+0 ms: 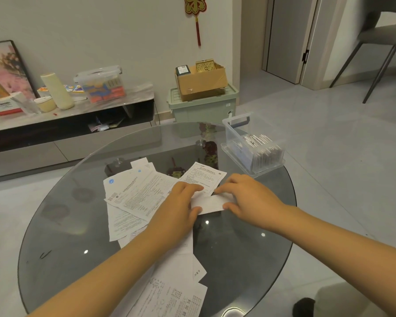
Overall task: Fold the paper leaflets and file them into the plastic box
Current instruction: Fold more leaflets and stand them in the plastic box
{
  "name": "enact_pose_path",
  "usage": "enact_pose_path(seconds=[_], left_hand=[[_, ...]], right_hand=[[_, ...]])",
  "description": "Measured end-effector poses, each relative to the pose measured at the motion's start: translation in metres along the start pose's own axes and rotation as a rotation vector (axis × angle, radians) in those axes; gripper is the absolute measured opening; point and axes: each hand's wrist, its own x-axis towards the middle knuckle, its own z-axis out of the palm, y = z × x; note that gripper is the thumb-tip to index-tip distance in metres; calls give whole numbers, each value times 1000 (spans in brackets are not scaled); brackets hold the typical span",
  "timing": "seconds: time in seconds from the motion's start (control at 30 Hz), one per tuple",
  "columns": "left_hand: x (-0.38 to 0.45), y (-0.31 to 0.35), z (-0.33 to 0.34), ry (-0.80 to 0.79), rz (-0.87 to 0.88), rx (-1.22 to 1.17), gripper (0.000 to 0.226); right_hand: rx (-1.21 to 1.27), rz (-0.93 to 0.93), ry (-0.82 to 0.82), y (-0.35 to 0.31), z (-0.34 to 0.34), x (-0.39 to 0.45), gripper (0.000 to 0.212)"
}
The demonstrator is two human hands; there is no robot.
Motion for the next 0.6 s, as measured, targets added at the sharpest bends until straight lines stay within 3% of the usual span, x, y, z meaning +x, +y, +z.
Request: enact_pose_path(seconds=[0.23, 0.47, 0.6], left_hand=[[1, -3, -3, 37, 62, 55, 13], [-7, 2, -5, -66, 225, 56, 22], [-8, 3, -10, -139, 251, -13, 14]], right_hand=[[-79, -28, -140, -2, -7, -2, 40], [-43, -81, -269, -7, -13, -18, 37], [-114, -201, -259, -11, -15, -27, 28]])
